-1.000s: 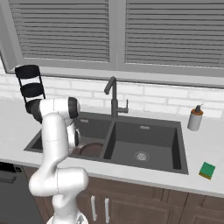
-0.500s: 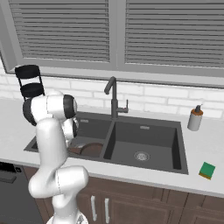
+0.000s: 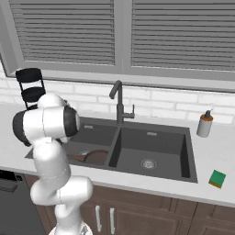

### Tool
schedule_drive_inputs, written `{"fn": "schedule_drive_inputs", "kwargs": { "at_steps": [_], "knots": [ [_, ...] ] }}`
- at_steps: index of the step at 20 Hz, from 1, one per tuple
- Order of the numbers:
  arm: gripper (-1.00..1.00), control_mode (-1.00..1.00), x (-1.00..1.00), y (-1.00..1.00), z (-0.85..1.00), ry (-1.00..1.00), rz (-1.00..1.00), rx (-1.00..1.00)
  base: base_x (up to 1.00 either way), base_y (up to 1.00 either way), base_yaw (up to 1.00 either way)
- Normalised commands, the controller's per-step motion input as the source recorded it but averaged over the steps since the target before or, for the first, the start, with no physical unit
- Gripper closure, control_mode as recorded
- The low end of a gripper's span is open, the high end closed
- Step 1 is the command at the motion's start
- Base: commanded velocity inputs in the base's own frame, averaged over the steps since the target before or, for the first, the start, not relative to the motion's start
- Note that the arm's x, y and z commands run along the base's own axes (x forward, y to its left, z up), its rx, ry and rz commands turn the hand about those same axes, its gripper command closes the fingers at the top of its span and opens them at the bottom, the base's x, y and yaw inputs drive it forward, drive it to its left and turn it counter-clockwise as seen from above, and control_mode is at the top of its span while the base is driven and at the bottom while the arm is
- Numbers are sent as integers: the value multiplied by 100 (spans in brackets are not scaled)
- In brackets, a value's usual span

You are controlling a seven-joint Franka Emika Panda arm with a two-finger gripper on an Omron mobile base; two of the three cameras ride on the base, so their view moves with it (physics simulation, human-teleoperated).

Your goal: Pick the pan and sponge and place them into the sink. Then turn on the water.

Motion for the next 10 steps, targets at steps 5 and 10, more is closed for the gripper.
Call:
{"fn": "schedule_drive_inputs", "kwargs": {
  "at_steps": [5, 10],
  "knots": [
    [-100, -100, -73, 0, 98, -7, 7, -7, 0, 0, 0],
    [-100, -100, -93, -11, 88, -25, 2, 0, 0, 0, 0]
  ]
}}
